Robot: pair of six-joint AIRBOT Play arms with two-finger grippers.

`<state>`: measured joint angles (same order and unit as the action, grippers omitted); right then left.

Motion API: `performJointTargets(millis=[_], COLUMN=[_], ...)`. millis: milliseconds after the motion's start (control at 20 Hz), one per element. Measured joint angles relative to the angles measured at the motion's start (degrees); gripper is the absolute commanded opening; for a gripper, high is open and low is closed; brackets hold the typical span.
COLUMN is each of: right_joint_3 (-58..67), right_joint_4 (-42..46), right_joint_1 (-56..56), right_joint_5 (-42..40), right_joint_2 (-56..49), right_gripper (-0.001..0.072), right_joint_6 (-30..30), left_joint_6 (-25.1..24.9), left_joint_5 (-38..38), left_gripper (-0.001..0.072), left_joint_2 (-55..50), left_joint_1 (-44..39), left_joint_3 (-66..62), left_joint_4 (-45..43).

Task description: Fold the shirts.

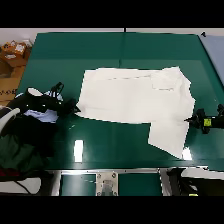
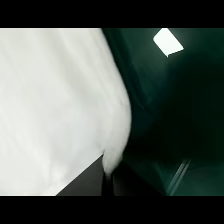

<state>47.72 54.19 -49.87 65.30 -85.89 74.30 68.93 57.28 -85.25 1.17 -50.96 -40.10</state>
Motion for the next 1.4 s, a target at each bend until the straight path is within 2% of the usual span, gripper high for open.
performJointTargets(millis=[150, 250, 500, 650, 900, 1000, 1150, 1400], right_joint_3=[3.7, 7.7, 21.7, 31.4, 44.5, 48.3, 50.2, 42.4], right_joint_4=[-0.1, -3.7, -13.4, -18.4, -21.2, -21.7, -21.6, -21.6], right_joint_1=[1.2, 2.3, 6.9, 7.8, 5.4, 4.5, 4.0, 5.9], right_joint_5=[1.7, 5.3, 9.6, 6.6, -3.2, -6.1, -8.0, -7.5], right_joint_2=[0.6, 3.8, 19.5, 30.7, 44.2, 46.8, 47.8, 43.3], right_gripper=[0.0013, 0.0013, 0.0014, 0.0014, 0.0014, 0.0014, 0.0014, 0.0014], right_joint_6=[-0.9, -1.2, -1.4, -0.9, 2.5, 3.5, 4.2, 4.5], left_joint_6=[0.1, 0.2, 1.2, 1.2, 0.1, 0.7, 4.1, 7.6], left_joint_5=[1.0, 2.6, 6.1, 6.4, 5.8, 5.4, 6.0, 7.5], left_gripper=[0.0024, 0.0025, 0.0025, 0.0026, 0.0026, 0.0026, 0.0027, 0.0027], left_joint_2=[1.0, 3.3, 14.3, 22.9, 34.3, 36.5, 37.0, 30.3], left_joint_1=[0.0, 0.0, 0.1, 0.1, 0.1, 0.1, 0.1, 0.1], left_joint_3=[-3.3, -7.5, -23.4, -34.4, -50.4, -54.8, -57.4, -53.5], left_joint_4=[-0.8, -1.5, -3.0, -3.2, -3.8, -5.0, -10.1, -16.1])
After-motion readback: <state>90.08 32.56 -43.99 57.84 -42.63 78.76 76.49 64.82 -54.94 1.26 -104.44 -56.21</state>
